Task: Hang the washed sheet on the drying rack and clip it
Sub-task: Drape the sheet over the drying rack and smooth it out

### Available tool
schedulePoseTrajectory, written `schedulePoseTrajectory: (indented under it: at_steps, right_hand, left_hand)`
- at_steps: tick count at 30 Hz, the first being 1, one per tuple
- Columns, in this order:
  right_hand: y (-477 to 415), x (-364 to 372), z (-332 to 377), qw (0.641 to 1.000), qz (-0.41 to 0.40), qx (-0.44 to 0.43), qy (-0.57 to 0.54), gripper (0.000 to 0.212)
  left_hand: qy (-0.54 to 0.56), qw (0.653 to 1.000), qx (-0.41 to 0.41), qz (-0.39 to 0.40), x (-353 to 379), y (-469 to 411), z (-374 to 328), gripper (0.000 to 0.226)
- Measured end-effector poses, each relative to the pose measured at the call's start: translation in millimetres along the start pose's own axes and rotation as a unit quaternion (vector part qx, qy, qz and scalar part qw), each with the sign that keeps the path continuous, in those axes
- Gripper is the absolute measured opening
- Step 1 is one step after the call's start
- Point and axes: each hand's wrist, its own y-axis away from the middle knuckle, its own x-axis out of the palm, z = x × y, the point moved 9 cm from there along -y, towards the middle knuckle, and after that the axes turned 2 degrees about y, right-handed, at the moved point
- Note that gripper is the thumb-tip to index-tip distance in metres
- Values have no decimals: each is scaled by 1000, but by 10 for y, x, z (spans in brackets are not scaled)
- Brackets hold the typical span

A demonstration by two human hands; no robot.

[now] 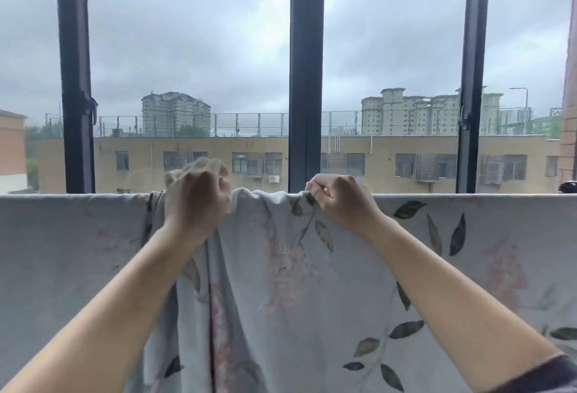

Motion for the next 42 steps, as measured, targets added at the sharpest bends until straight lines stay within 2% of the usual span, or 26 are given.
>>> schedulePoseTrajectory:
  at_steps: [3, 6, 9, 14, 16, 19, 21, 23, 25, 27, 29, 33, 35, 37, 40, 42]
  right_hand:
    - [68, -108, -139, 1000, 17, 7, 18, 31]
    - [146, -72, -363, 997, 73, 23, 21, 34]
    - [158, -172, -449, 999, -7, 30, 5, 37]
    - [63, -311, -247, 995, -79, 3, 55, 34]
    - [-27, -357, -225, 998, -53, 9, 38, 36]
    - [-5, -326, -489, 998, 14, 43, 36, 53]
    - [124, -326, -673, 996, 18, 45, 70, 58]
    - [250, -329, -758, 997, 7, 26, 68, 55]
    - [320, -331, -756, 999, 5, -10, 41, 58]
    - [315, -343, -828, 1000, -5, -6, 19, 47]
    - [260, -375, -892, 999, -37, 18, 28, 31]
    - [118, -475, -858, 991, -96, 50, 78, 34]
    - [98, -413, -856, 991, -71, 64, 91, 35]
    - [209, -283, -893, 989, -40, 76, 122, 40]
    - [621, -307, -832, 979, -134, 49, 145, 47]
    - [994, -185, -847, 974, -159, 36, 155, 48]
  left_hand:
    - [60, 989, 115, 65, 236, 136, -566, 22]
    - [58, 981, 166, 78, 375, 229, -779, 27]
    - [95, 985, 132, 64, 373, 187, -673, 34]
    - [70, 993, 87, 35, 299, -15, -496, 24]
    - [40, 997, 47, 55, 305, -115, -357, 26]
    - [-37, 994, -24, 97, 351, -117, -164, 30]
    - [-65, 996, -4, 52, 278, -62, -256, 29]
    - [-22, 997, 69, 19, 267, 21, -535, 27]
    - [30, 988, 144, 48, 386, 136, -874, 28]
    - [42, 978, 185, 83, 545, 229, -1090, 30]
    - [35, 980, 184, 74, 605, 214, -1110, 32]
    - [53, 993, 88, 53, 600, -5, -1001, 31]
    - [21, 995, 73, 62, 670, -27, -1022, 28]
    - [-16, 994, 93, 64, 761, 97, -1030, 33]
    - [-21, 987, 157, 10, 780, 520, -1068, 54]
    - [-30, 981, 192, 23, 899, 955, -1102, 60]
